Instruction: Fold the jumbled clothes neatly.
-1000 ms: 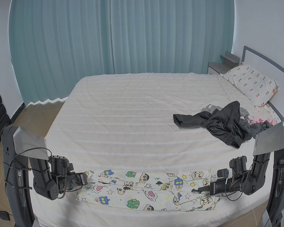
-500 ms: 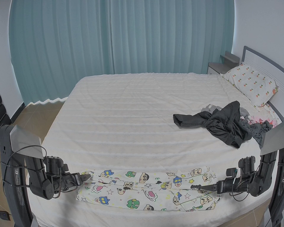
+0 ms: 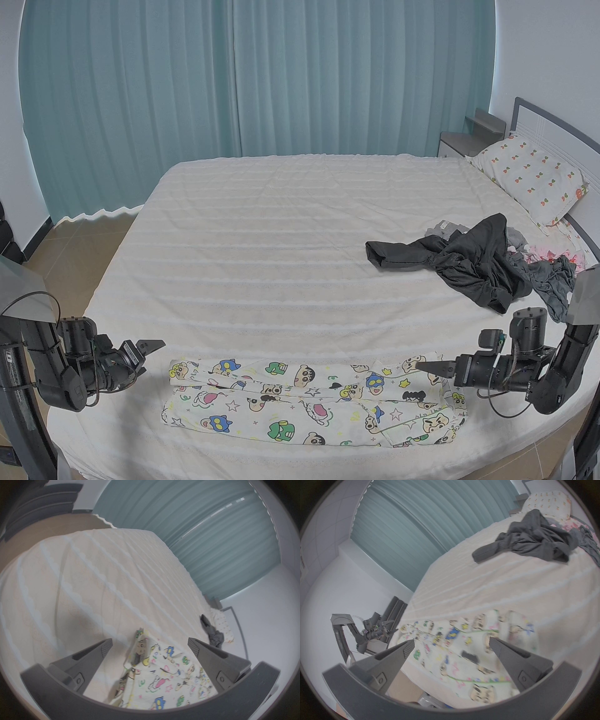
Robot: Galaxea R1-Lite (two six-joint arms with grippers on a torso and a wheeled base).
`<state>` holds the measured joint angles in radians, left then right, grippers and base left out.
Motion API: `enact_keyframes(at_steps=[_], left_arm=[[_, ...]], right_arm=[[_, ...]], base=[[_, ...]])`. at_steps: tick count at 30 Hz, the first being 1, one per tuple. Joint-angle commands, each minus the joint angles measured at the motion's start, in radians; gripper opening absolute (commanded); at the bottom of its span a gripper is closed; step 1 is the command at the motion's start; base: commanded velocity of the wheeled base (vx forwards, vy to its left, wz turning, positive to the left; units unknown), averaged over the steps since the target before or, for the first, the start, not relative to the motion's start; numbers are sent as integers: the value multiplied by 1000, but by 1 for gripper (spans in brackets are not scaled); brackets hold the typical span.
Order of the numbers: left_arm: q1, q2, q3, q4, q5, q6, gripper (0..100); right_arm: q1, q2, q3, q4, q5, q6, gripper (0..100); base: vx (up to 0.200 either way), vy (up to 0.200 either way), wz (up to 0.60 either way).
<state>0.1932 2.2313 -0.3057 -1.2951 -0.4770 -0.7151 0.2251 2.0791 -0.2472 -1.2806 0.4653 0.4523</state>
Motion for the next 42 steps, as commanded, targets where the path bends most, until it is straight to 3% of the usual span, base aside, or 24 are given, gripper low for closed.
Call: enact_keyframes(at_steps=[1, 5, 10, 21, 26, 31, 34, 42], left_arm=[[20, -38, 5, -1, -35, -41, 100], [22, -30, 7, -1, -35, -40, 100], [20, -25, 28, -58, -34, -35, 100], [14, 30, 77, -207, -23, -23, 100], [-21, 53, 106, -263, 57, 123, 100], [-95, 60, 85, -250, 64, 143, 100], [-140, 57, 16, -181, 64, 181, 100], [-186, 48, -237, 240, 112, 336, 100]], right_arm=[[95, 193, -153, 1, -62, 39, 100], [85, 285, -199, 12, -89, 37, 100], [46, 286, -239, 172, -96, 31, 100], [39, 280, -231, 175, -174, 25, 100], [16, 101, -124, 173, -172, 55, 100], [10, -10, -40, 165, -171, 123, 100], [5, -50, 32, 110, -168, 143, 100], [-6, -16, 151, -131, -132, 189, 100]], base=[[0, 0, 0], [0, 0, 0], [0, 0, 0], [0, 0, 0], [0, 0, 0], [0, 0, 0], [0, 0, 0], [0, 0, 0]])
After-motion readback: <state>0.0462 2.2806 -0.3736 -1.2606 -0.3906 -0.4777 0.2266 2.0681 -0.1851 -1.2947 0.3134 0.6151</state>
